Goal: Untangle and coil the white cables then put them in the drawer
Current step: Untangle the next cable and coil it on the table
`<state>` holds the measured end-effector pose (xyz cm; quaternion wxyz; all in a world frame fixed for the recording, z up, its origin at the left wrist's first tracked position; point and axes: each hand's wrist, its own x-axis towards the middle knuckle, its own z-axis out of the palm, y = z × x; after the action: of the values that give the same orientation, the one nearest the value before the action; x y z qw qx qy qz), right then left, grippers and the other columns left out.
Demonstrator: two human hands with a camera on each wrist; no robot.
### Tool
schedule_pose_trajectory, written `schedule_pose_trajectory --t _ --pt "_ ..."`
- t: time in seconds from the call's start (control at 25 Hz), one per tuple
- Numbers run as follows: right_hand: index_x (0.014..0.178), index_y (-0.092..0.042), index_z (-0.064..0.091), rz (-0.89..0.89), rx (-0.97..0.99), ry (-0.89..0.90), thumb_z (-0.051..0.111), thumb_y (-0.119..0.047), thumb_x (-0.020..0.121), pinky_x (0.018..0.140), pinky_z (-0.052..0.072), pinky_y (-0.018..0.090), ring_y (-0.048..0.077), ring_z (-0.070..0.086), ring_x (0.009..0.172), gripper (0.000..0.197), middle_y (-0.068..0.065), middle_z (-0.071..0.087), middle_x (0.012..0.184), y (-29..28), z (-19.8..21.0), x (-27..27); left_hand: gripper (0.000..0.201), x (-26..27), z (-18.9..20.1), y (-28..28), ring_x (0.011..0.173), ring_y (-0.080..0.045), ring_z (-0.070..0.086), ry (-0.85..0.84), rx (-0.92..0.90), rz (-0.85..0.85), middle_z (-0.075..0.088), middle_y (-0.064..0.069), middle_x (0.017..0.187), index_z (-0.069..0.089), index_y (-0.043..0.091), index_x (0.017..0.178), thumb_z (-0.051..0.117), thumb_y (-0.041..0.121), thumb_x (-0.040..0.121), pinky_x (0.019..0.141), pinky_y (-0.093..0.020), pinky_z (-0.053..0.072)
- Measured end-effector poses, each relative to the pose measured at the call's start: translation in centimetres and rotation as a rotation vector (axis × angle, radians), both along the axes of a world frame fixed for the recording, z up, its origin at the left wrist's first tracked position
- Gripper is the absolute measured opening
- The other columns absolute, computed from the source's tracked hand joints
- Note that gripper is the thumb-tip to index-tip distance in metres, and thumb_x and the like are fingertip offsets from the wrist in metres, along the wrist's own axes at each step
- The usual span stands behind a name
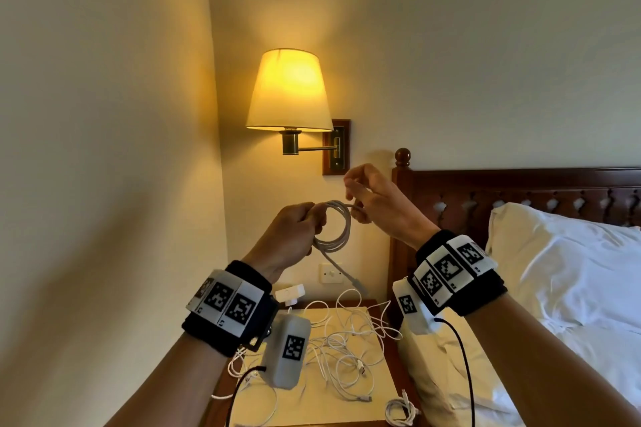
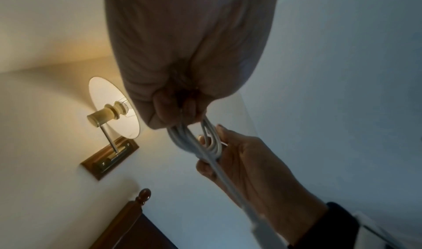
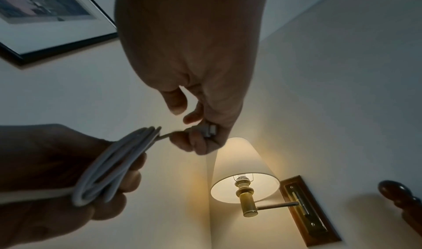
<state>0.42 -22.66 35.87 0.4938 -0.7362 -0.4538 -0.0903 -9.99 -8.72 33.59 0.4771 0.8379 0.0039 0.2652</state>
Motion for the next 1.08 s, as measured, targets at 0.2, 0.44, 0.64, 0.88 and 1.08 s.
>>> schedule_pose_trajectory --t 0.2,0.44,0.64,0.88,1.08 --pt "0.101 -0.020 0.059 -0.103 0.179 0.007 0.054 -0.002 0.095 0.075 0.057 0.025 0.009 0.066 0.089 0.019 -0.002 0.064 0.102 -0.7 -3.1 -0.1 0.034 0.9 -0.7 -0.2 0.063 -0.014 0.035 -0.111 -0.491 0.059 0.041 -0.001 0.070 0.055 0.013 0.081 0.037 0.032 0.103 0.058 -0.027 0.033" --pt "0.089 -0.002 0.074 0.148 0.627 0.126 0.070 0.000 0.079 0.070 0.057 0.029 0.021 0.067 0.082 0.011 0.014 0.067 0.100 0.9 -7.5 -3.1 0.031 1.4 -1.1 -1.4 0.070 -0.017 0.039 -0.145 -0.820 0.026 0.043 -0.002 0.071 0.055 0.014 0.080 0.042 0.032 0.101 0.067 -0.031 0.035" --pt "0.094 -0.001 0.066 0.224 0.818 0.571 0.057 -0.009 0.093 0.073 0.058 0.031 0.021 0.068 0.077 0.012 0.012 0.069 0.084 2.0 -6.8 -4.8 0.032 1.5 -1.2 -1.4 0.062 -0.013 0.038 -0.179 -0.975 -0.076 0.042 0.003 0.062 0.055 0.014 0.082 0.040 0.034 0.102 0.061 -0.027 0.035" --pt "0.081 0.004 0.067 0.101 0.726 1.066 0.060 -0.003 0.092 0.056 0.058 0.024 0.017 0.068 0.056 0.015 0.012 0.067 0.066 1.6 -5.1 -3.4 0.036 0.9 -1.6 -2.0 0.059 -0.010 0.034 -0.156 -0.865 -0.151 0.037 0.005 0.060 0.051 0.017 0.076 0.035 0.034 0.103 0.059 -0.026 0.031" --pt "0.095 0.001 0.072 0.084 0.341 0.730 0.059 -0.007 0.093 0.061 0.059 0.025 0.019 0.068 0.064 0.015 0.015 0.071 0.080 0.5 -4.2 -2.6 0.033 0.8 -1.0 -1.6 0.062 -0.013 0.036 -0.108 -0.839 -0.119 0.039 0.003 0.059 0.051 0.015 0.080 0.037 0.035 0.102 0.063 -0.028 0.033"
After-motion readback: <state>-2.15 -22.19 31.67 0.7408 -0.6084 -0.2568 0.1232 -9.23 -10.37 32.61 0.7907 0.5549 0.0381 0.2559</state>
